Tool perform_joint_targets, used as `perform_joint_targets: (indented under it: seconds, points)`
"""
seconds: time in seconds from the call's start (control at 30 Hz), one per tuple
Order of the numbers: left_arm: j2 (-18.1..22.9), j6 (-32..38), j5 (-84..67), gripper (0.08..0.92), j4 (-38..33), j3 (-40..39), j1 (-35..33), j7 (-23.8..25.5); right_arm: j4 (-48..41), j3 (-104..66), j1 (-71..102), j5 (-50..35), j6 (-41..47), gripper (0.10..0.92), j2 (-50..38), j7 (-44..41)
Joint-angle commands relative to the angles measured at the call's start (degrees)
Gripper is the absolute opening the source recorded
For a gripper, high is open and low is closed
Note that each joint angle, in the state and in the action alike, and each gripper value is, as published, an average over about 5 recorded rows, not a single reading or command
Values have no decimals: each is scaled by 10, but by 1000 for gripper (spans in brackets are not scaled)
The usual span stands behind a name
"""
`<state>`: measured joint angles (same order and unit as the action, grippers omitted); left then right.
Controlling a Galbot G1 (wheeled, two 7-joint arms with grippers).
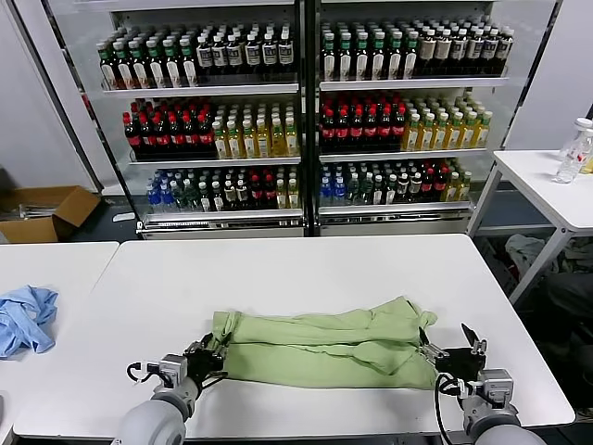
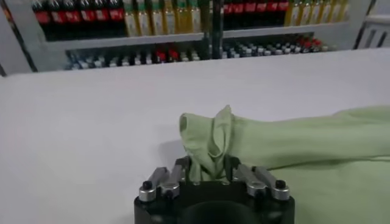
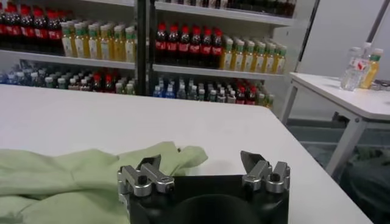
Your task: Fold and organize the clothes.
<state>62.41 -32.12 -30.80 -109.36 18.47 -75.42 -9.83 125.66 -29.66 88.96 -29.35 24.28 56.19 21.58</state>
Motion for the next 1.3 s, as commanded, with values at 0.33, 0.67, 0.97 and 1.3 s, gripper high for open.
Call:
perform_joint_targets:
  seconds: [0.33,0.67,0.97,1.3]
  points:
    - [-66,-9,-229,101,-8,214,-53,39,-1,-5,-13,-16,-12,823,-8,8]
    - [-145,-10,-325,97,51,406,-74,44,-19,2,-34,-23,-33,823,-12,-7]
    - [-88,-6,-539,97,-71,380,-55,-34,-4,15,-37,-18,-41,823,-20,-14]
    - [35,8,-510,97,-132,170,-17,-47,-4,17,-33,-16,-45,823,-23,-18]
